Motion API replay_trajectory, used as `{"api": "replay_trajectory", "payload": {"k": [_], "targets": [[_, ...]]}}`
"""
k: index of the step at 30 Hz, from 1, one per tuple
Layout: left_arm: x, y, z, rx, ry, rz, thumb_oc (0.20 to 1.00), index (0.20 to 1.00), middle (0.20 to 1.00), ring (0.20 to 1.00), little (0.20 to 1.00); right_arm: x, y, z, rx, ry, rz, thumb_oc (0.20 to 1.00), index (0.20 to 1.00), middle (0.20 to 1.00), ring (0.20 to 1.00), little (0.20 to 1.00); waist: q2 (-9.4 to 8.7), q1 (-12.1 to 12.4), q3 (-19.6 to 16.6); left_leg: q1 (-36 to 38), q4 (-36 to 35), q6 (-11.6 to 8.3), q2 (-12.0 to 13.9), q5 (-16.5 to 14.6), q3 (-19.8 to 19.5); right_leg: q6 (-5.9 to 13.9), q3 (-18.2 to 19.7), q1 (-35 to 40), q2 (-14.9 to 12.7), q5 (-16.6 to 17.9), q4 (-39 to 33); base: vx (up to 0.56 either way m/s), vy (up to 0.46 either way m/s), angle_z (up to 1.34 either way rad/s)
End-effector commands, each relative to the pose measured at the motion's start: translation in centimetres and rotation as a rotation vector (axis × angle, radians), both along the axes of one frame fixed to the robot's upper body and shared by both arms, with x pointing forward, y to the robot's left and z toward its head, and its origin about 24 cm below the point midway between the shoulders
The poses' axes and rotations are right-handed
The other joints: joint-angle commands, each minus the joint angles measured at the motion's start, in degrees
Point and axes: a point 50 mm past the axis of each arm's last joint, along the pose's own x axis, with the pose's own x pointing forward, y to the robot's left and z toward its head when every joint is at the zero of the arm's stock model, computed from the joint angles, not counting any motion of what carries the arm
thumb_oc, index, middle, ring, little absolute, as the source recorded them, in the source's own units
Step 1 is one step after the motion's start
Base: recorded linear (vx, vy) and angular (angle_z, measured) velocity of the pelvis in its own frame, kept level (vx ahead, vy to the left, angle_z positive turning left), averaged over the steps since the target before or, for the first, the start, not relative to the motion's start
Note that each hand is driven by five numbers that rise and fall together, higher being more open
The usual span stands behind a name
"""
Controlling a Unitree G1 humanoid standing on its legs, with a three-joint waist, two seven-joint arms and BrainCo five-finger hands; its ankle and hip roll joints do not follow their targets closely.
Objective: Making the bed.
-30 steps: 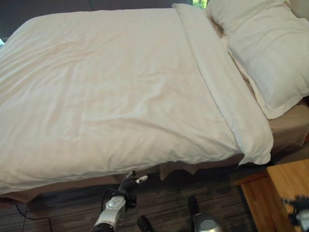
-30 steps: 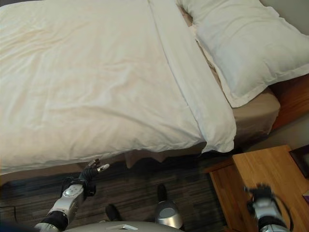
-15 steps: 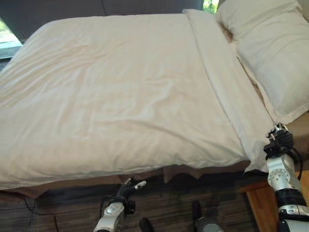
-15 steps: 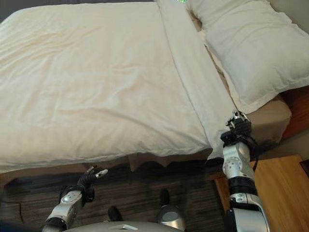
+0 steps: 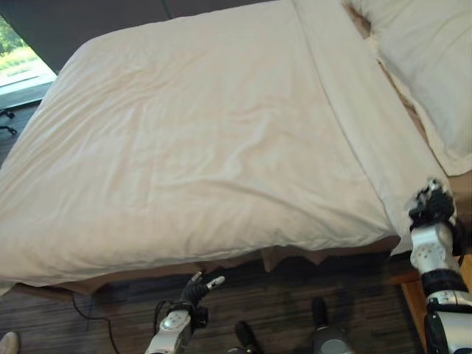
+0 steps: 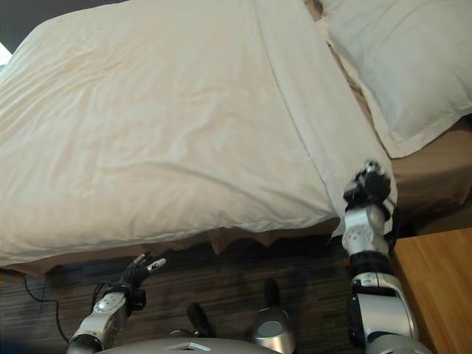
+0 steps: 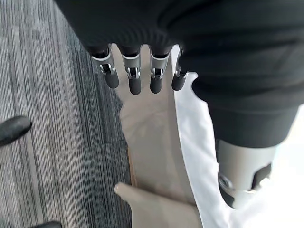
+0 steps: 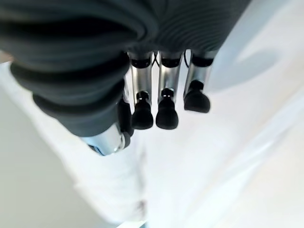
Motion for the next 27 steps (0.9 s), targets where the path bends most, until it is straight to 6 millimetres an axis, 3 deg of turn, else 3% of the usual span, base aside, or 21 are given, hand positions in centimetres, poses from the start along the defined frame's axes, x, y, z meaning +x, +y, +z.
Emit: {"api": "replay_trajectory", "payload": {"k": [1, 3, 5, 10, 11, 14, 15, 18, 21, 22, 24, 27], "targets": [[3.0, 1.4, 1.8, -0.048, -0.118, 0.095, 1.0, 1.0, 1.0, 1.0, 1.0, -0.2, 2.5, -3.3, 0.053, 0.16, 0.097, 0.2, 0.2, 0.2, 0.2, 0.2, -0.97, 0.34, 2.01, 3.94, 0.72, -7.28, 4.5, -1.69, -0.52, 3.63, 1.43, -4.41, -3.62, -2.78, 0.69, 0.0, 0.0, 0.0], [2.8, 1.3, 1.6, -0.058, -0.107, 0.102, 1.0, 1.0, 1.0, 1.0, 1.0, -0.6, 2.8, -4.2, 0.063, 0.204, 0.115, 0.2, 0.2, 0.2, 0.2, 0.2, -0.59, 0.19, 2.09, 3.68, 0.72, -7.22, 4.34, -1.71, -0.55, 3.69, 1.46, -4.73, -3.75, -2.73, 0.69, 0.0, 0.0, 0.0], [2.1, 1.3, 0.7, -0.081, -0.063, 0.139, 1.0, 1.0, 1.0, 1.0, 1.0, -2.4, 3.1, -6.3, 0.11, 0.3, 0.116, 0.2, 0.2, 0.2, 0.2, 0.2, 0.34, -0.24, 2.26, 3.47, 0.72, -7.01, 3.91, -1.88, -0.38, 3.83, 1.57, -5.18, -3.96, -2.77, 0.69, -0.02, 0.04, -0.04], [1.1, 1.0, -0.3, -0.095, -0.006, 0.16, 1.0, 1.0, 1.0, 1.0, 1.0, -5.2, 2.1, -8.3, 0.119, 0.393, 0.079, 0.2, 0.2, 0.2, 0.2, 0.2, 0.24, -1.05, 2.24, 3.64, 0.72, -6.75, 3.72, -2.24, -0.51, 3.9, 1.44, -4.87, -4.23, -2.89, 0.69, -0.01, 0.017, -0.01], [1.0, 1.1, -0.4, -0.09, 0.005, 0.168, 1.0, 1.0, 1.0, 1.0, 1.0, -7.5, 1.4, -9.5, 0.097, 0.478, 0.07, 0.2, 0.2, 0.2, 0.2, 0.2, -0.4, -1.57, 1.92, 4.0, 0.72, -6.67, 3.67, -2.55, -0.58, 3.95, 1.21, -4.43, -4.38, -2.83, 0.69, -0.01, 0.02, 0.06], [0.7, 1.2, -0.6, -0.08, 0.02, 0.161, 1.0, 1.0, 1.0, 1.0, 1.0, -9.2, 1.0, -10.2, 0.049, 0.546, 0.089, 0.2, 0.2, 0.2, 0.2, 0.2, -1.43, -1.9, 1.4, 4.45, 0.72, -6.59, 3.61, -2.79, -0.69, 3.95, 0.91, -3.75, -4.55, -2.71, 0.69, 0.0, 0.009, 0.1], [0.6, 1.1, -0.7, -0.067, 0.03, 0.154, 1.0, 1.0, 1.0, 1.0, 1.0, -10.4, 0.6, -10.5, -0.041, 0.617, 0.147, 0.2, 0.2, 0.2, 0.2, 0.2, -2.86, -2.04, 0.88, 4.94, 0.72, -6.48, 3.61, -3.0, -0.71, 3.93, 0.64, -3.16, -4.6, -2.51, 0.69, -0.01, -0.003, 0.05], [0.4, 1.0, -0.8, -0.049, 0.041, 0.14, 1.0, 1.0, 1.0, 1.0, 1.0, -11.0, 0.4, -10.5, -0.114, 0.653, 0.184, 0.2, 0.2, 0.2, 0.2, 0.2, -4.25, -1.97, 0.27, 5.45, 0.72, -6.31, 3.59, -3.24, -0.86, 4.0, 0.51, -2.57, -4.66, -2.46, 0.69, 0.0, 0.0, 0.0], [0.5, 1.3, -0.7, -0.022, 0.043, 0.129, 1.0, 1.0, 1.0, 1.0, 1.0, -9.7, -0.4, -8.6, -0.213, 0.563, 0.197, 0.2, 0.2, 0.2, 0.2, 0.2, -6.33, -2.17, -0.42, 6.17, 0.72, -6.13, 3.84, -3.45, -0.98, 4.01, 0.91, -1.93, -4.52, -2.3, 0.69, 0.02, -0.024, -0.07], [1.0, 1.8, -0.2, -0.005, 0.022, 0.122, 1.0, 1.0, 1.0, 1.0, 1.0, -7.9, -1.1, -6.0, -0.289, 0.436, 0.201, 0.2, 0.2, 0.2, 0.2, 0.2, -7.42, -2.63, -0.35, 7.14, 0.72, -5.94, 3.96, -3.86, -0.84, 3.95, 1.27, -1.22, -4.38, -2.59, 0.97, 0.06, -0.027, -0.07], [1.8, 2.0, 0.6, 0.003, -0.023, 0.113, 1.0, 1.0, 1.0, 1.0, 1.0, -5.7, -2.0, -2.1, -0.328, 0.222, 0.168, 0.2, 0.2, 0.2, 0.2, 0.2, -7.93, -3.09, -0.21, 7.95, 0.72, -5.76, 3.88, -4.23, -0.57, 3.85, 1.74, -1.06, -4.3, -2.86, 1.23, 0.05, -0.016, -0.16], [2.5, 1.7, 1.3, -0.006, -0.08, 0.131, 1.0, 1.0, 1.0, 1.0, 1.0, -2.6, -2.2, 4.9, -0.149, -0.317, -0.015, 0.2, 0.2, 0.2, 0.2, 0.2, -7.65, -3.51, 0.45, 8.88, 0.72, -5.55, 3.6, -4.79, -0.25, 3.62, 2.25, -0.92, -4.35, -3.29, 1.44, 0.03, 0.007, -0.09]]}}
